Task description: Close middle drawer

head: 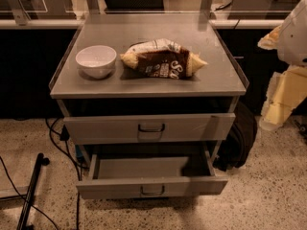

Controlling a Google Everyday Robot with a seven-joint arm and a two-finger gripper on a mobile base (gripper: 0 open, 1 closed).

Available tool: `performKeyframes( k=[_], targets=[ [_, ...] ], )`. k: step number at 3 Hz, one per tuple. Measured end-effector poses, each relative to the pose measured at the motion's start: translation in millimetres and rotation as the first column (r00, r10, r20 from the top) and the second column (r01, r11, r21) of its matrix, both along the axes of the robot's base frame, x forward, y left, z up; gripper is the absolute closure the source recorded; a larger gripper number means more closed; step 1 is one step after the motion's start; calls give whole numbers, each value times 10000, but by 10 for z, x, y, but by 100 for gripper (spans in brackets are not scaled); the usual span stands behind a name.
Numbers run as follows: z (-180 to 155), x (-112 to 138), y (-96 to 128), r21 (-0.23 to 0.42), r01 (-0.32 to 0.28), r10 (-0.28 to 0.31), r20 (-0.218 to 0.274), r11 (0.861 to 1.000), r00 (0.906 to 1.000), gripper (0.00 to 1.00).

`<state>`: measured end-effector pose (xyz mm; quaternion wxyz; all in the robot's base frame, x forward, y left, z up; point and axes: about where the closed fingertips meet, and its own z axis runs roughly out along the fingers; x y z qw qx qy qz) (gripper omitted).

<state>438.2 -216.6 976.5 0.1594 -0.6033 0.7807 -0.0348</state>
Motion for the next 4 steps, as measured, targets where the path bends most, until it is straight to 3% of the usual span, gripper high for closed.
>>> performKeyframes(
  k=[1,2,3,4],
  targets=[
    [0,0,0,0,0,0,0,10000,10000,0],
    [0,0,0,0,0,0,0,10000,10000,14],
    [-128,-6,-24,33,74,-75,177,10000,9998,38],
    [-480,-37,-68,306,141,-153,374,9994,9992,61]
  ],
)
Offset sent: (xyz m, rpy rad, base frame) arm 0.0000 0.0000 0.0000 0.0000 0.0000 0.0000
